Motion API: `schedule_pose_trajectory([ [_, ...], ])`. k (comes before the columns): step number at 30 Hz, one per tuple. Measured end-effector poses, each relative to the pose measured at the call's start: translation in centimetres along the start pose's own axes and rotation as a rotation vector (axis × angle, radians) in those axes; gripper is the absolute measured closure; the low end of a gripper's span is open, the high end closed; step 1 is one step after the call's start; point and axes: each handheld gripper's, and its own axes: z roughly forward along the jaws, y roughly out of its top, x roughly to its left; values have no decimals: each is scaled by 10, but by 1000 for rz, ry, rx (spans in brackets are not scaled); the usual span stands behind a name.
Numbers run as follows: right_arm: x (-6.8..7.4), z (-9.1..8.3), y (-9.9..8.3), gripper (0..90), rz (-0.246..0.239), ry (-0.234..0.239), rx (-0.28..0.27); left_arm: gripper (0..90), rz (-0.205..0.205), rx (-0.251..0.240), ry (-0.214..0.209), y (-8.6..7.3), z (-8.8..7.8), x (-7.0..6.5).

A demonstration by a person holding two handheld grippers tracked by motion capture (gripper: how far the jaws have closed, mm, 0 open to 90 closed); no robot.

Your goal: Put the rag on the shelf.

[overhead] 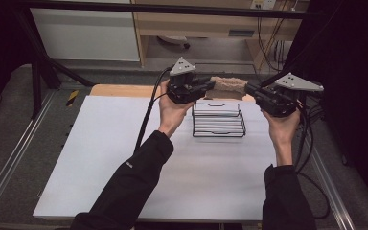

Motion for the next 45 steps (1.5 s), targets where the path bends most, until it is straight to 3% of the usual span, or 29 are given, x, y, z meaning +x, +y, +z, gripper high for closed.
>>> schedule_pose_trajectory([
  [5, 0, 1, -4, 838, -1, 6, 6, 666, -26, -15, 15, 12, -8, 3],
  [8, 0, 1, -6, 838, -2, 9, 11, 710, -42, -21, 19, 21, -8, 4],
  [13, 0, 1, -7, 836, -5, 13, 11, 823, -50, 36, 17, 28, 2, -1],
  [18, 1, 1, -9, 833, -10, 17, 24, 864, -17, 87, 12, 23, 9, -7],
  [27, 2, 3, -14, 805, 1, 33, 41, 877, -3, 149, -23, 3, 12, -6],
  [35, 4, -4, -10, 695, -9, 58, 29, 880, 4, 168, -20, -4, 17, -7],
  [39, 5, -8, -4, 734, -1, 68, 13, 882, 16, 176, -11, -8, 20, -8],
  [45, 7, 2, -8, 870, 38, 63, 76, 883, 24, 189, -6, -14, 20, -6],
])
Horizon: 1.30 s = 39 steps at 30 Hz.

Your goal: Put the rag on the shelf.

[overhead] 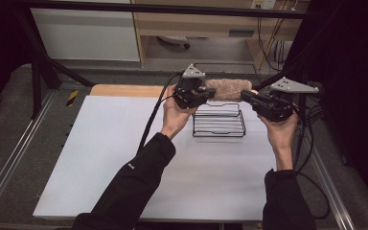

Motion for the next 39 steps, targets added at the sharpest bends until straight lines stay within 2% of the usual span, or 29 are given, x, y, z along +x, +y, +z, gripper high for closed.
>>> schedule_pose_trajectory([
  [6, -12, 10, -13, 884, 48, -47, 34, 880, -4, 3, 8, -7, 2, 4],
  [16, -18, 21, -16, 877, 48, -86, 39, 867, -6, -2, 24, -10, 10, 5],
  [20, -16, 19, -15, 853, 38, -83, 38, 861, -1, -3, 15, -10, 8, 5],
  [27, -12, 9, -12, 790, 23, -68, 5, 819, 21, -22, 5, -7, -2, 0],
  [39, -4, -1, 5, 732, 11, -56, -22, 710, 12, -52, 18, -1, -15, 0],
])
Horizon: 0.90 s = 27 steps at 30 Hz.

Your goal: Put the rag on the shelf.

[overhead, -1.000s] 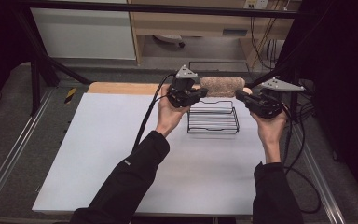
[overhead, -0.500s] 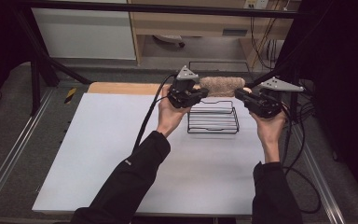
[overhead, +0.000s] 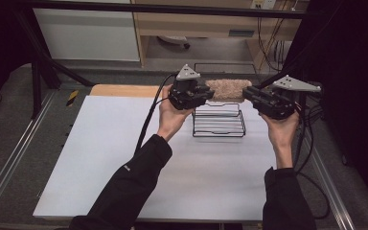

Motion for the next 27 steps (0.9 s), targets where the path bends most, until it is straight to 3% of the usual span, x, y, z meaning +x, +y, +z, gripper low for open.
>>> schedule_pose_trajectory([
  [8, 2, -1, 5, 690, 3, 9, -1, 609, 2, -10, 12, 4, -11, 2],
  [13, 4, -4, 7, 618, 0, 14, -11, 494, 17, 3, 26, 2, -17, 3],
  [24, 8, -10, -2, 215, 33, 38, 4, 243, 18, 50, 30, -23, -37, 9],
  [27, 9, -10, -9, 159, 36, 39, 4, 191, 19, 74, 36, -34, -43, 12],
])
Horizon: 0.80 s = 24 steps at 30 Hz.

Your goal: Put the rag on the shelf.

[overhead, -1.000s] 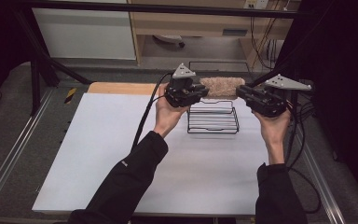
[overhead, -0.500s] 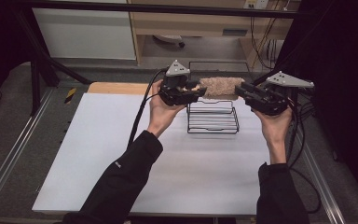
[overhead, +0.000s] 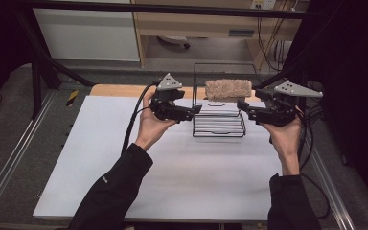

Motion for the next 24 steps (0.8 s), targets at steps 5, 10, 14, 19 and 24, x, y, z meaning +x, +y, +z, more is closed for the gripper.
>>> schedule_pose_trajectory([
  [5, 1, 1, -13, 96, 10, 21, 18, 111, -7, 24, 9, -22, -9, 7],
  [10, 3, 4, -25, 42, 22, 43, 62, 76, -13, 40, 23, -45, -21, 13],
  [14, 4, 5, -36, 17, 30, 55, 78, 66, -13, 51, 33, -64, -36, 17],
  [19, 8, 4, -48, 4, 40, 71, 96, 63, -24, 70, 57, -94, -55, 24],
  [24, 12, 4, -61, 3, 41, 87, 107, 64, -44, 89, 81, -123, -73, 33],
])
